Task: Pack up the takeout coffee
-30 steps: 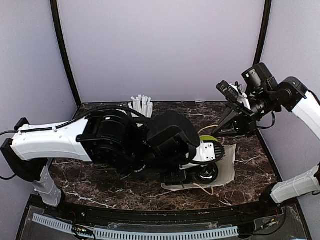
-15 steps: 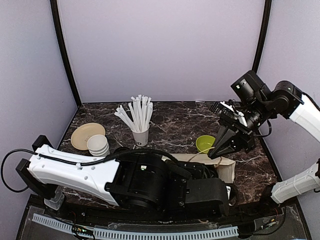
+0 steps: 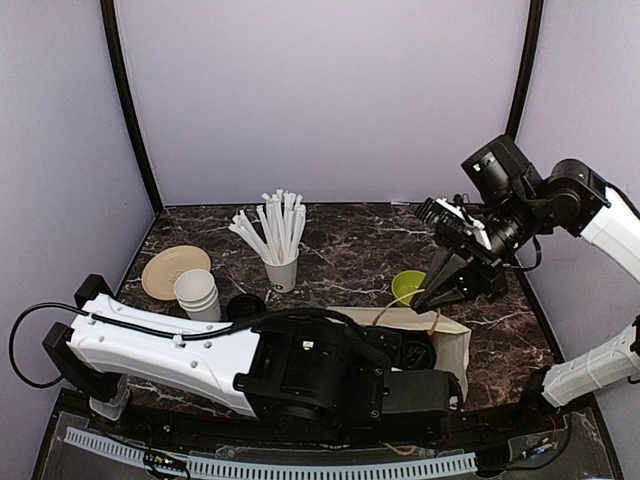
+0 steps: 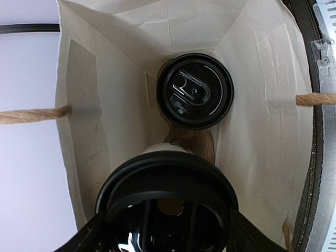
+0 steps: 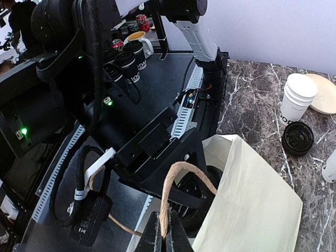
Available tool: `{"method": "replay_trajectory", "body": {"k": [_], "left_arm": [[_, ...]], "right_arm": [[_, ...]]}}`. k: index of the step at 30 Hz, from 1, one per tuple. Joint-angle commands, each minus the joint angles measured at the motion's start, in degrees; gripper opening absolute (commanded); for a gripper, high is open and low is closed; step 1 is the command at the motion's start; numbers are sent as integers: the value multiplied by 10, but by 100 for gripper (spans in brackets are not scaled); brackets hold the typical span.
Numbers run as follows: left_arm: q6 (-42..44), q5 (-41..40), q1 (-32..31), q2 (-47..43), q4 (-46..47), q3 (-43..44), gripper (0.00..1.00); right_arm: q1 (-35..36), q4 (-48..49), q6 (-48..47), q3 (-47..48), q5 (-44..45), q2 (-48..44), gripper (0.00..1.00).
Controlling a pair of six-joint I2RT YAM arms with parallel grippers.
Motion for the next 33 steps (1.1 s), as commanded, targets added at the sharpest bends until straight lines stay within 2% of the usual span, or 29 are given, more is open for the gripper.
{"method": "replay_trajectory", "body": {"k": [1, 6, 13, 22, 33], "left_arm": [[23, 8, 7, -23, 20, -40, 50], [72, 21, 7, -37, 73, -68, 50], [94, 24, 12, -45, 105, -85, 51], [57, 29, 40, -36, 55, -87, 51], [66, 58, 59, -29, 65, -108, 51]], "right_arm": [[4, 46, 39, 17, 5, 5, 0], [4, 85, 81, 4, 40, 9, 0], [4, 108, 101, 7, 74, 9, 0], [4, 96, 93, 20, 40, 13, 0], [4, 99, 101, 35, 34, 27, 0]]}}
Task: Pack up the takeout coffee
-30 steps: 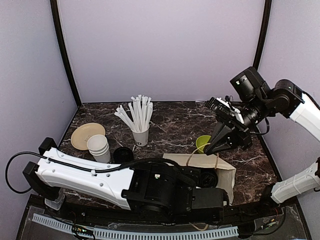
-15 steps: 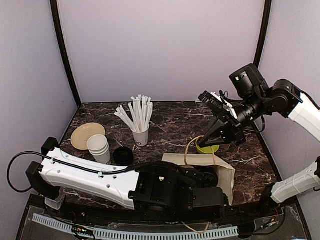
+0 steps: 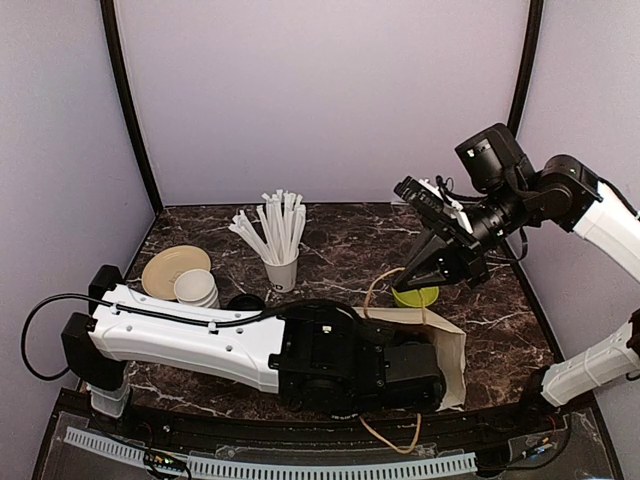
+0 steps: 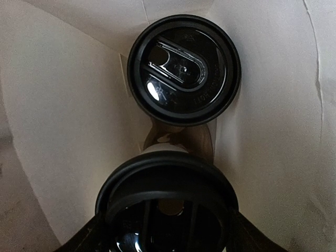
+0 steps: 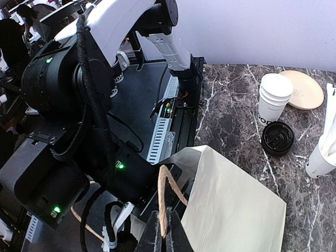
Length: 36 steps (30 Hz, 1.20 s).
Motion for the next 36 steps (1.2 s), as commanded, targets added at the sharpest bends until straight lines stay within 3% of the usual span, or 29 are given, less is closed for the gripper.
{"method": "replay_trajectory", "body": {"k": [1, 15, 36], "left_arm": [[6, 29, 4, -27, -2, -20, 51], [19, 26, 16, -35, 10, -66, 51], [103, 28, 45, -92, 167, -156, 50]], "right_arm": [[4, 23, 15, 20, -3, 6, 0], [4, 14, 9, 32, -48, 15, 0], [3, -16, -17, 31, -53, 30, 0]]}}
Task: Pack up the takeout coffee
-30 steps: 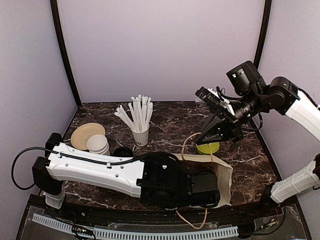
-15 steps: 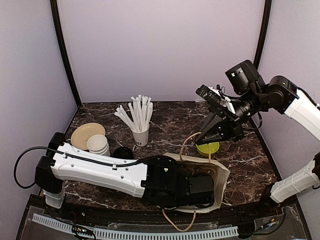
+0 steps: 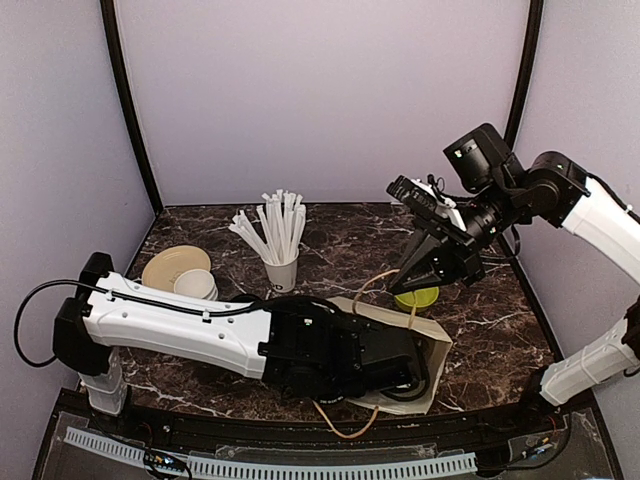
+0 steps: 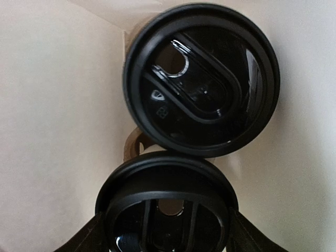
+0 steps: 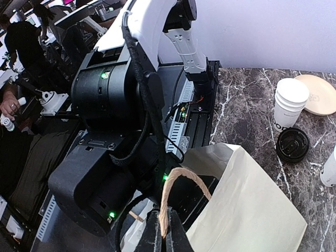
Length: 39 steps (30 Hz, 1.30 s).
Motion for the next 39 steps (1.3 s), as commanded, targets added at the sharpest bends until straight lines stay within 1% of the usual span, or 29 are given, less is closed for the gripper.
{"method": "replay_trajectory", "body": {"k": [1, 9, 10, 14, 19, 22, 24, 26, 28, 29, 30, 33, 35, 37, 39], "left_arm": [[24, 5, 8, -44, 44, -24, 50], [41, 19, 27, -54, 87, -58, 50], [43, 21, 28, -56, 94, -62, 50], [41, 28, 37, -56, 99, -70, 50], [39, 40, 47, -58, 110, -73, 50], [44, 48, 53, -60, 126, -81, 50], [45, 54, 56, -60, 130, -86, 50], [46, 59, 59, -59, 134, -90, 50], [46, 60, 62, -59, 138, -93, 50], [47, 62, 63, -59, 139, -95, 50], [47, 62, 64, -59, 143, -98, 50], [50, 65, 66, -64, 154, -104, 50], [52, 66, 67, -66, 160, -110, 50], [54, 66, 69, -66, 163, -113, 50], [55, 68, 70, -67, 166, -115, 50]], "right_arm": [[4, -8, -12, 17, -4, 3, 0], [4, -18, -17, 21, 5, 8, 0], [4, -19, -20, 20, 6, 8, 1], [-6, -39, -35, 31, 10, 8, 23], [-43, -102, -87, 82, 9, 8, 51], [-81, -147, -128, 118, 2, 9, 64], [-111, -173, -152, 136, 2, 11, 67], [-151, -197, -181, 153, -12, 18, 68], [-208, -223, -211, 171, -47, 39, 68], [-238, -223, -219, 171, -60, 48, 67], [-263, -204, -206, 160, -65, 59, 65], [-319, -58, -93, 81, -34, 88, 55], [-327, 42, -26, 29, 30, 114, 46], [-326, 115, 3, -12, 79, 141, 42], [-322, 174, 21, -32, 104, 173, 39]]}}
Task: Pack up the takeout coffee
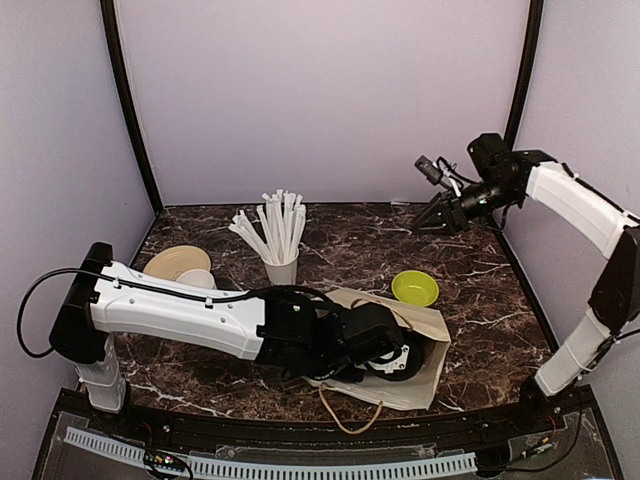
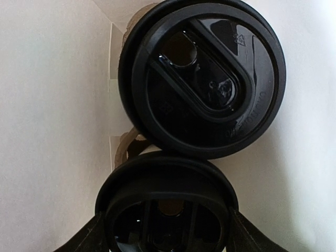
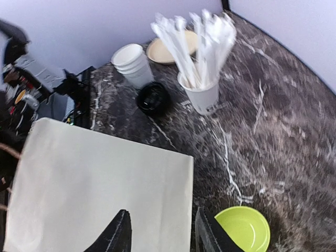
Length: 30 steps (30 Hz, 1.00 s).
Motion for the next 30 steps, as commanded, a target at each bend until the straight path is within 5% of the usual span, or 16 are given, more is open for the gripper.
{"method": "replay_trajectory", "body": {"k": [1, 15, 30], "left_arm": [[9, 5, 7, -34, 15, -12, 50], [3, 0, 12, -32, 8, -15, 50], [-2, -3, 15, -40, -3, -22, 50]], "right_arm": [[6, 173, 87, -42, 88, 67, 38], [105, 183, 103, 53, 188, 293, 37], [162, 113, 62, 85, 186, 363, 36]]}}
